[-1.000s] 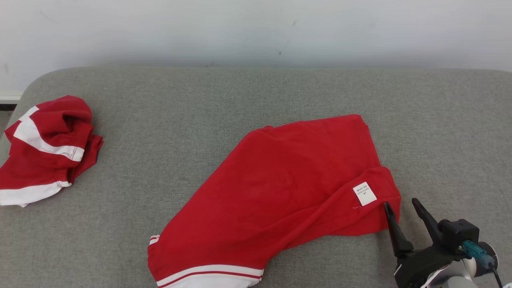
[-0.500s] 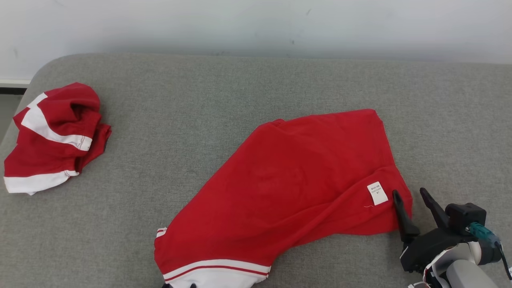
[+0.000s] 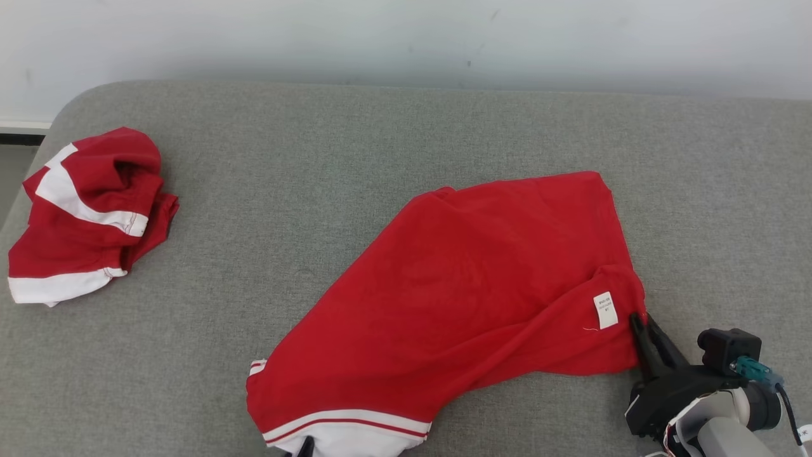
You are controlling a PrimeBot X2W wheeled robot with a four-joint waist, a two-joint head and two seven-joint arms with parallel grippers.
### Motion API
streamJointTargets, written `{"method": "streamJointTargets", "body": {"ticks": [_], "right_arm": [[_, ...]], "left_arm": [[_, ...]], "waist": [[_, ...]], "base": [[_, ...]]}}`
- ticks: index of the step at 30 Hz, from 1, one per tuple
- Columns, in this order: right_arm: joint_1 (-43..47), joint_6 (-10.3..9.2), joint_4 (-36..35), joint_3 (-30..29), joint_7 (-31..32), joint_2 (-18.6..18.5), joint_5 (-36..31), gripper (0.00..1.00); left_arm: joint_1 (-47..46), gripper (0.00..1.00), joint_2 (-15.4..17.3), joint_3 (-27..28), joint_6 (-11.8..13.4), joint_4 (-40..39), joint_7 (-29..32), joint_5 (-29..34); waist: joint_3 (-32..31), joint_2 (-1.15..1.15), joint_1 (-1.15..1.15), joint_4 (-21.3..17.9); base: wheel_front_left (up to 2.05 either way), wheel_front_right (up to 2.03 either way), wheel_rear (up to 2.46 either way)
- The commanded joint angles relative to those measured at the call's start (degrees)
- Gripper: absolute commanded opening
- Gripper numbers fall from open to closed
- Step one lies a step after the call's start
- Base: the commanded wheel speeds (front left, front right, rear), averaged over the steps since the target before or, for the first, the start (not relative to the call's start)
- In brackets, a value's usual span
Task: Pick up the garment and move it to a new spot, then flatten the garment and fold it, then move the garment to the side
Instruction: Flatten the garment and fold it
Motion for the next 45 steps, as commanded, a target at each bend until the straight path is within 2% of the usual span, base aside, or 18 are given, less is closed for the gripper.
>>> {"method": "streamJointTargets", "body": {"ticks": [1,5,9,14,19,21,25,27,31,35,40,41,45], "right_arm": [[-0.3,-0.13,-0.1,0.2,0.0,0.2,0.9,0.0],[0.3,-0.13,-0.8,0.8,0.0,-0.2,1.5,0.0],[2.2,-0.13,-4.0,-0.4,0.0,-0.8,1.1,0.0],[5.9,-0.13,-12.4,-2.8,0.0,-1.7,0.0,0.0],[3.8,-0.13,-18.4,-3.7,0.0,-2.7,0.7,0.0],[0.5,-0.13,-19.8,-3.5,0.0,-2.9,1.5,0.0],[-10.1,-0.13,-19.7,-2.1,0.3,-3.9,3.2,0.0],[-17.3,-0.13,-19.6,-2.1,1.7,-3.6,4.6,0.0],[-32.8,-0.13,-18.5,-3.4,5.5,-3.2,7.1,0.0],[-49.1,-0.13,-16.0,-4.9,9.0,-4.0,7.5,0.0],[-66.8,-0.13,-10.9,-7.0,12.0,-5.4,6.2,0.0],[-72.9,-0.13,-8.1,-7.6,12.9,-5.6,5.4,0.0],[-83.3,-0.13,-2.0,-6.6,13.2,-6.5,1.8,0.0]], "left_arm": [[-1.0,0.0,-1.5,-1.6,-0.3,0.6,0.9,-0.8],[-0.9,0.0,-1.1,-2.0,-0.2,-1.0,0.6,-3.2],[0.4,0.0,-0.9,-0.1,-0.2,-4.3,0.5,-4.4],[1.2,0.0,-0.8,3.5,-0.2,-13.6,0.5,-6.4],[-5.4,0.0,2.1,3.5,-0.2,-19.6,0.5,-8.6],[-10.9,0.0,5.3,2.5,-0.2,-19.9,0.7,-9.0],[-25.8,0.0,8.5,2.7,-0.2,-19.4,4.0,-13.5],[-34.3,0.0,10.5,3.6,-0.2,-18.6,7.0,-14.6],[-52.2,0.0,12.3,5.9,-0.2,-16.7,12.4,-17.0],[-69.6,0.0,12.7,6.9,0.0,-13.0,16.8,-17.6],[-88.9,0.0,11.9,7.0,0.1,-5.6,18.7,-17.0],[-95.4,0.0,12.2,6.6,0.1,-2.3,18.6,-15.8],[-105.5,0.0,11.8,5.6,0.2,5.4,18.4,-14.5]], "waist": [[-0.3,0.0,0.0,0.0],[-1.4,0.0,0.0,-0.4],[-2.6,0.0,0.0,-0.6],[-3.5,0.0,0.0,-1.3],[-2.5,0.0,0.0,-2.9],[-1.2,0.0,0.0,-3.8],[3.7,0.0,0.0,-5.9],[7.7,0.0,0.0,-7.1],[16.4,0.0,0.0,-9.4],[23.8,0.0,0.0,-10.3],[28.9,0.0,0.0,-10.3],[30.1,0.0,0.0,-10.4],[31.4,0.0,0.0,-10.5]], "base": [[0.0,0.0,0.0],[0.0,0.0,0.0],[0.0,0.0,0.0],[0.0,0.0,0.0],[0.0,0.0,0.0],[0.0,0.0,0.0],[0.0,0.0,0.0],[0.0,0.0,0.0],[0.0,0.0,0.0],[0.0,0.0,0.0],[0.0,0.0,0.0],[0.0,0.0,0.0],[0.0,0.0,0.0]]}}
